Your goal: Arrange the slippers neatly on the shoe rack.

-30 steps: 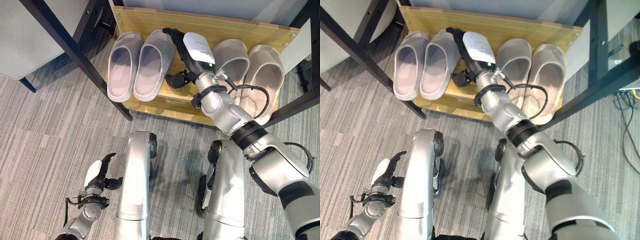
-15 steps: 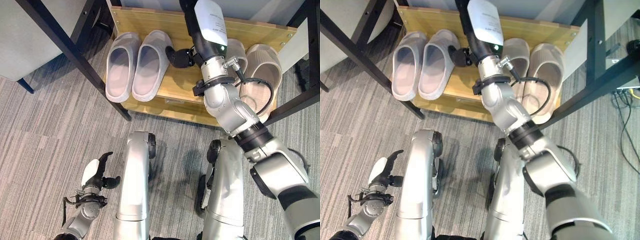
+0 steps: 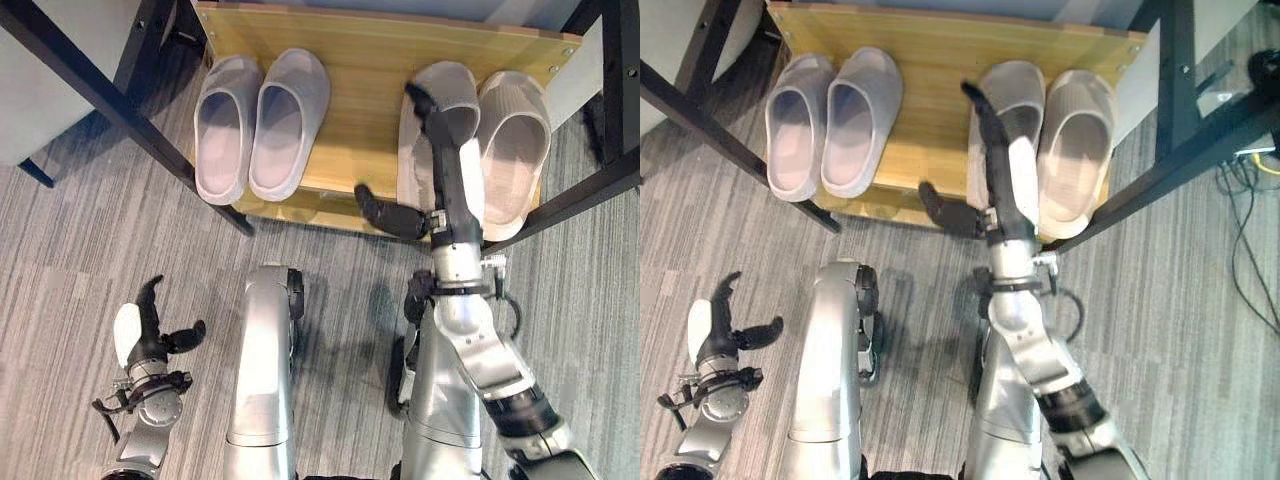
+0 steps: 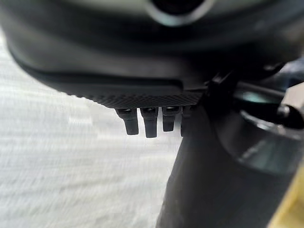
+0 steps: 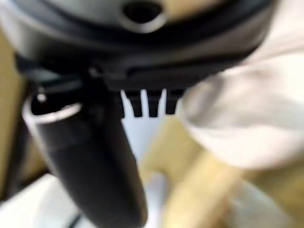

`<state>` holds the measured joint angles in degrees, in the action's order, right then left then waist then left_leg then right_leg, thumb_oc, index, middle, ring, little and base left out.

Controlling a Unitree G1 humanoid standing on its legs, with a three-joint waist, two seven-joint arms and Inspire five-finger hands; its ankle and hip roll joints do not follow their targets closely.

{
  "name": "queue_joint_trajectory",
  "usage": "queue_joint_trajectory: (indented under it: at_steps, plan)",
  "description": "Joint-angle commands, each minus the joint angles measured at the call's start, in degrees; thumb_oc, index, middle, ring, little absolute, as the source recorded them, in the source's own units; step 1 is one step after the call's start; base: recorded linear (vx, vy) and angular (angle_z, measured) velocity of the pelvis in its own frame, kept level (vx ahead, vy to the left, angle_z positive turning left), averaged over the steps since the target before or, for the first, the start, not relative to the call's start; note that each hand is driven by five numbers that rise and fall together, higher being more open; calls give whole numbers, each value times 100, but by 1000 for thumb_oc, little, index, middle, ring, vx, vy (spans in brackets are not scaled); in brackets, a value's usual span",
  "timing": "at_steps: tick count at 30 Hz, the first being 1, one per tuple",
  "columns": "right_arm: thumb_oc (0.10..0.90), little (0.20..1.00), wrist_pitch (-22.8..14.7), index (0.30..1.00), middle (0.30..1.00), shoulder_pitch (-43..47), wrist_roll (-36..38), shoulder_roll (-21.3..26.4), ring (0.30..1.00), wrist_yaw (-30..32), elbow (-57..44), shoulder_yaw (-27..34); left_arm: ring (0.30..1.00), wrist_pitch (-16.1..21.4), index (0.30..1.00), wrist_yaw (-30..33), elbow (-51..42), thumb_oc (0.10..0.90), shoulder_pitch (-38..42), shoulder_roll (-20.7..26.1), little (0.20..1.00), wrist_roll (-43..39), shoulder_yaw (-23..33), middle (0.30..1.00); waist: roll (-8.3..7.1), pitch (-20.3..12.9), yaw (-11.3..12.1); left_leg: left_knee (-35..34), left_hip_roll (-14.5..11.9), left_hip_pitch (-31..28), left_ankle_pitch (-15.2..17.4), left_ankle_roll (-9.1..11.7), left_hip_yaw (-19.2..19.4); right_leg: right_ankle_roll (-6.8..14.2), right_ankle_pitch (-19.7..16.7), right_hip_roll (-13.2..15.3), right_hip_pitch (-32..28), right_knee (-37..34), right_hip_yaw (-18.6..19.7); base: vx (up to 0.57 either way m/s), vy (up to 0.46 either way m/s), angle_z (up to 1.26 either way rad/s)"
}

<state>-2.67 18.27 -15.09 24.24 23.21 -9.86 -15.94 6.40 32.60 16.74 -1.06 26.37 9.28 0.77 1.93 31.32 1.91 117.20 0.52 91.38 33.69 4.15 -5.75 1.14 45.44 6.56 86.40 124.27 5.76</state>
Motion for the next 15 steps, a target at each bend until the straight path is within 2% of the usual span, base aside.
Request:
queue_joint_trajectory:
  at_steps: [1, 2, 3, 4, 6, 7, 8, 9, 10, 12, 15]
  plan:
    - [800, 900, -1128, 900, 900, -167, -410, 96, 900, -9, -1437, 104, 900, 505, 900, 540, -431, 800, -92, 419, 900, 618, -154, 900, -43, -1007, 193, -993, 89, -405, -12, -217, -227, -151, -852, 262, -122, -1363, 197, 65, 124, 23]
    - [800, 900, -1381, 900, 900, -726, -466, 372, 900, -236, -1638, -95, 900, 600, 900, 486, -405, 800, -78, 493, 900, 882, -465, 900, -72, -1183, 140, -1536, 14, -815, -160, -230, -238, -98, -954, 429, -472, -1943, 79, 96, 127, 26]
    - [800, 900, -1475, 900, 900, -1012, -434, 498, 900, -419, -1587, -263, 900, 639, 900, 424, -383, 800, -102, 484, 900, 956, -674, 900, -69, -1258, 106, -1912, -44, -1160, -261, -233, -241, -81, -1022, 524, -812, -2326, -18, 52, 97, 31]
    - [800, 900, -1479, 900, 900, -1022, -434, 502, 900, -420, -1590, -258, 900, 642, 900, 427, -381, 800, -103, 481, 900, 957, -682, 900, -59, -1250, 102, -1953, -36, -1183, -302, -235, -245, -87, -1059, 531, -838, -2366, -30, 21, 88, 28]
    - [800, 900, -1587, 900, 900, -1297, -552, 788, 900, -613, -1395, -624, 900, 759, 900, 333, 120, 800, 50, 367, 900, 904, -1114, 900, -87, -1341, 28, -2642, -179, -1838, -487, -241, -230, -41, -1222, 679, -1450, -3109, -177, 36, 93, 4]
    - [800, 900, -1566, 900, 900, -1395, -507, 908, 900, -909, -948, -906, 900, 736, 900, 143, 398, 800, 175, 363, 900, 968, -1416, 900, -129, -1431, -16, -3212, -272, -2375, -588, -235, -198, 0, -1326, 774, -1987, -3763, -285, 38, 71, -15]
    - [800, 900, -1576, 900, 900, -1378, -506, 901, 900, -904, -920, -917, 900, 741, 900, 144, 414, 800, 185, 361, 900, 965, -1420, 900, -123, -1402, -21, -3272, -273, -2439, -616, -239, -200, -3, -1354, 776, -2057, -3826, -303, 83, 84, -12]
    - [800, 900, -1461, 900, 900, -1520, -78, 711, 900, -1198, -319, -1064, 900, 707, 900, -102, 684, 800, 255, 281, 900, 891, -1609, 900, -159, -1478, -107, -3851, -352, -3025, -741, -239, -134, 43, -1484, 791, -2626, -4483, -433, 47, 42, -9]
    - [800, 900, -1467, 900, 900, -1509, -68, 703, 900, -1203, -302, -1066, 900, 716, 900, -99, 704, 800, 265, 284, 900, 888, -1615, 900, -157, -1451, -107, -3905, -354, -3084, -767, -242, -136, 41, -1511, 789, -2691, -4542, -449, 86, 64, -9]
    - [800, 900, -1349, 900, 900, -1690, 516, 421, 900, -1399, 466, -1070, 900, 714, 900, -384, 1030, 800, 389, 149, 900, 833, -1858, 900, -180, -1555, -192, -4518, -384, -3704, -853, -243, -46, 103, -1658, 737, -3287, -5186, -560, 98, 61, -8]
    - [800, 900, -1211, 900, 900, -1747, 837, 37, 900, -1440, 1622, -1008, 900, 698, 900, -779, 1490, 800, 498, 9, 900, 908, -2159, 900, -193, -1666, -269, -5379, -387, -4545, -1137, -241, 91, 151, -2067, 712, -4099, -6149, -748, 30, 60, -18]
